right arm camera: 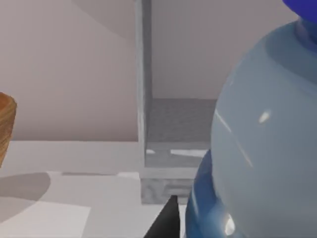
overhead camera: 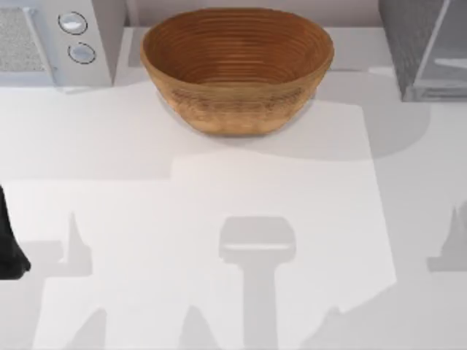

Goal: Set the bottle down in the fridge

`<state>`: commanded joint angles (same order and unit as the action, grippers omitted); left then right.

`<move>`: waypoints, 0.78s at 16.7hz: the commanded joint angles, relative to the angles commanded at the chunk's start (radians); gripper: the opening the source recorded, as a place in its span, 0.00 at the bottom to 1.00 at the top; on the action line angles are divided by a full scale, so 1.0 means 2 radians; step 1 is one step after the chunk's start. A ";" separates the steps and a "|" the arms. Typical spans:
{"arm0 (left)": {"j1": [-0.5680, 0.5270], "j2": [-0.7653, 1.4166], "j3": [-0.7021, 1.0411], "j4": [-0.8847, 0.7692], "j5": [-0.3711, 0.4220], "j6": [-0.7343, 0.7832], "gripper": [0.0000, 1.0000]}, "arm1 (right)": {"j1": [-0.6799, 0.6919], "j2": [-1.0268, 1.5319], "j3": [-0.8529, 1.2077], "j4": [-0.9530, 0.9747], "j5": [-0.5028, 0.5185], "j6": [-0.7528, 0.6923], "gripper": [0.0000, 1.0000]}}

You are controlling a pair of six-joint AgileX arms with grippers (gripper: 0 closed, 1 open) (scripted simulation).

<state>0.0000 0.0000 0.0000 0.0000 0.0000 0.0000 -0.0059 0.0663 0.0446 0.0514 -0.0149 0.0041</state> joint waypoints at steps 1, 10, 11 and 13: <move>0.000 0.000 0.000 0.000 0.000 0.000 1.00 | -0.003 0.021 0.014 0.015 -0.004 0.001 0.01; 0.000 0.000 0.000 0.000 0.000 0.000 1.00 | -0.063 0.428 0.205 0.236 -0.052 0.003 0.01; 0.000 0.000 0.000 0.000 0.000 0.000 1.00 | -0.070 0.488 0.230 0.264 -0.059 0.002 0.01; 0.000 0.000 0.000 0.000 0.000 0.000 1.00 | -0.085 0.607 0.278 0.320 -0.072 0.001 0.01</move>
<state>0.0000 0.0000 0.0000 0.0000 0.0000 0.0000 -0.1755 1.2805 0.6005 0.6919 -0.1582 0.0069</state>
